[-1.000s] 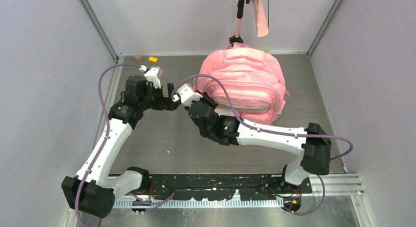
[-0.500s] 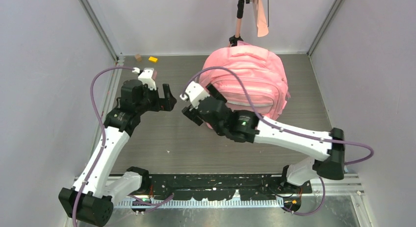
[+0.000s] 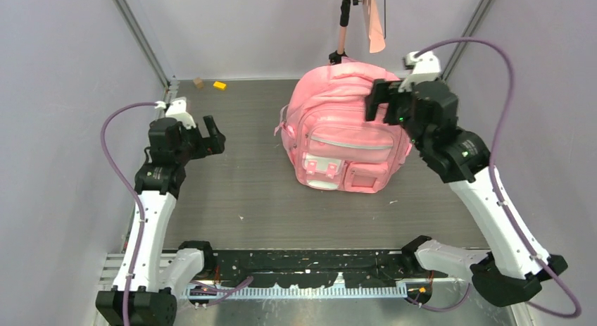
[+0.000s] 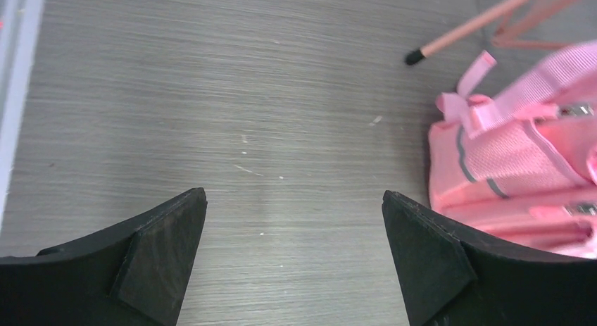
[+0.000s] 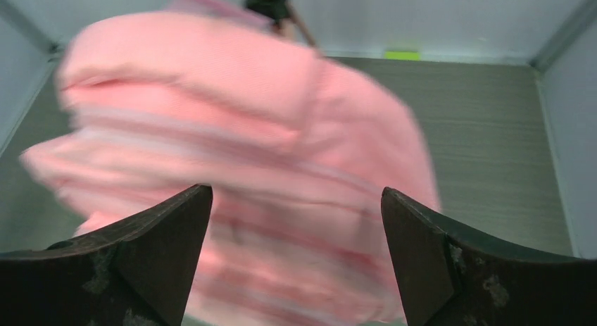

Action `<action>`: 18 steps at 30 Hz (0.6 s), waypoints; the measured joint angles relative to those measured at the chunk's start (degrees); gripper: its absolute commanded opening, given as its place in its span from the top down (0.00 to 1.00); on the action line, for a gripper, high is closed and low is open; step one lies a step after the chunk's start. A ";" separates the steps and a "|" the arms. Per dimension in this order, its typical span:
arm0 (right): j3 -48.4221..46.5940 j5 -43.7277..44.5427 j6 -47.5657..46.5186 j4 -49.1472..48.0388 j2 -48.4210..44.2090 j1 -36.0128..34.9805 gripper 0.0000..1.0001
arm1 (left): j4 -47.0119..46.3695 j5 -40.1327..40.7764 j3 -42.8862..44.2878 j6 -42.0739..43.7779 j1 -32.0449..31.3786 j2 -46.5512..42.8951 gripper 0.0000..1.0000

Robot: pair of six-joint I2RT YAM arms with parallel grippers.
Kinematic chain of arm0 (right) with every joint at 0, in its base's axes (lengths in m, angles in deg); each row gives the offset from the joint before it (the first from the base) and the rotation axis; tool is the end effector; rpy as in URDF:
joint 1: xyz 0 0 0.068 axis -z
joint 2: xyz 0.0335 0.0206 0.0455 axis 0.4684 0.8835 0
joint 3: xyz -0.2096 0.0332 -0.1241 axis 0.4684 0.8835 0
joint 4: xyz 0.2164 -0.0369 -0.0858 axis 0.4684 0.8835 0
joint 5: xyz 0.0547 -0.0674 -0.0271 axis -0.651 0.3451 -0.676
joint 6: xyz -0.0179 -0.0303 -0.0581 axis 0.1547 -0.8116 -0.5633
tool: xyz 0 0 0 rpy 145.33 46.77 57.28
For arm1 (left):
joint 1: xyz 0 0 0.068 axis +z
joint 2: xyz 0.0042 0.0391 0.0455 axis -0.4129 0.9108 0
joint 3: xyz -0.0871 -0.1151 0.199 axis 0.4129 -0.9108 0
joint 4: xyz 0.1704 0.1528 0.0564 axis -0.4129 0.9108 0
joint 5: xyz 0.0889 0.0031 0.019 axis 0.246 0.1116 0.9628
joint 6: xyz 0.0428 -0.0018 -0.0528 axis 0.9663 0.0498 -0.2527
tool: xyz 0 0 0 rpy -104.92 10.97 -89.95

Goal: Pack the student bag
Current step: Reset both arms

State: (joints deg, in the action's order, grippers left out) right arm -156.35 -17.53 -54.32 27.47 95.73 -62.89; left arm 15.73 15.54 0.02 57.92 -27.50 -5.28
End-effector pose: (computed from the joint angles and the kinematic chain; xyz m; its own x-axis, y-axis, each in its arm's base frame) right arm 0.1875 0.1054 0.4345 -0.2348 0.0102 -0.9720 -0.1896 0.9803 0.0561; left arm 0.2023 -0.0160 0.3198 -0.4593 -0.2344 -0.8568 0.0159 0.9622 -0.2717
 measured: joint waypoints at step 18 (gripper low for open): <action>21.20 -3.80 8.44 -9.11 -15.10 33.94 0.04 | 1.01 6.03 0.50 3.13 8.13 -10.95 0.00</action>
State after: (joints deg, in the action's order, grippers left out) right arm -135.15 -21.33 -45.89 18.35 80.63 -28.94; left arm 16.74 21.57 0.53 61.04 -19.37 -16.23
